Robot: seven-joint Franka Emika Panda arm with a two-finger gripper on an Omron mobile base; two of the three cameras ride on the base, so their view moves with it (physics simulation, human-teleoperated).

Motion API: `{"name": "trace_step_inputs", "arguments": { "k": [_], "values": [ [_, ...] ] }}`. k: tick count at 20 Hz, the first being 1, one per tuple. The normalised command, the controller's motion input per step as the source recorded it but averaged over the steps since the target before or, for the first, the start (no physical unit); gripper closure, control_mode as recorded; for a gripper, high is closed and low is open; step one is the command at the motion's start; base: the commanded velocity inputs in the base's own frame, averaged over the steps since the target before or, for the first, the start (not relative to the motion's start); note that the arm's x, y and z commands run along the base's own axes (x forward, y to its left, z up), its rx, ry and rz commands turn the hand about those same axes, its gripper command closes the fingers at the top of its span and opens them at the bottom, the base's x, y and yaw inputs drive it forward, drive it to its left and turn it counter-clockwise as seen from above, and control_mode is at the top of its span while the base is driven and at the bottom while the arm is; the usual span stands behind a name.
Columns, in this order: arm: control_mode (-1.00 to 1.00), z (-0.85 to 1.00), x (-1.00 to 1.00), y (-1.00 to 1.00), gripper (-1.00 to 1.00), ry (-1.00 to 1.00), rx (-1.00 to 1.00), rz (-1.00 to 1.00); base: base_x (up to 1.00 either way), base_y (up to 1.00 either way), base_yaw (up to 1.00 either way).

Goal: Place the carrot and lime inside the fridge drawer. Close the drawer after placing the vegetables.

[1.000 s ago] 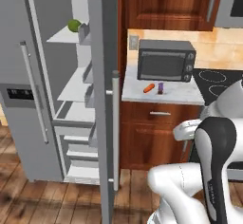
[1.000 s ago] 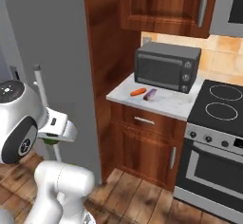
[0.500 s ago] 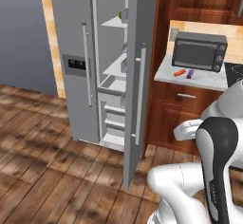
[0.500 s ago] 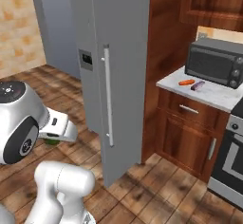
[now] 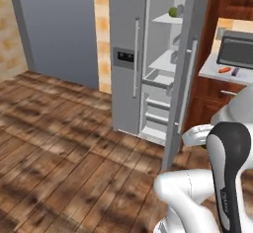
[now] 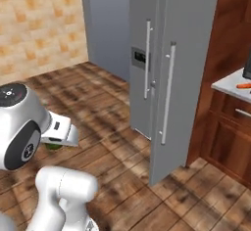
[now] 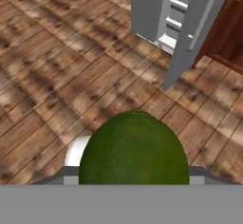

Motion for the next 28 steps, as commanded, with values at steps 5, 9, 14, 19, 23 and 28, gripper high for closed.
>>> {"name": "trace_step_inputs", "arguments": {
  "k": [5,9,14,19,23,28],
  "values": [
    [1.00,0.00,0.00,0.00,1.00,0.00,0.00,0.00,0.43,0.84,0.23],
    [1.00,0.00,0.00,0.00,1.00,0.00,0.00,0.00,1.00,0.26,0.01],
    [1.00,0.00,0.00,0.00,1.00,0.00,0.00,0.00,1.00,0.29,-0.25],
    [1.00,0.00,0.00,0.00,1.00,0.00,0.00,0.00,0.94,0.12,-0.37],
    [1.00,0.00,0.00,0.00,1.00,0.00,0.00,0.00,0.81,0.05,-0.41],
    [1.00,0.00,0.00,0.00,1.00,0.00,0.00,0.00,0.73,0.12,-0.45]
  ]
}}
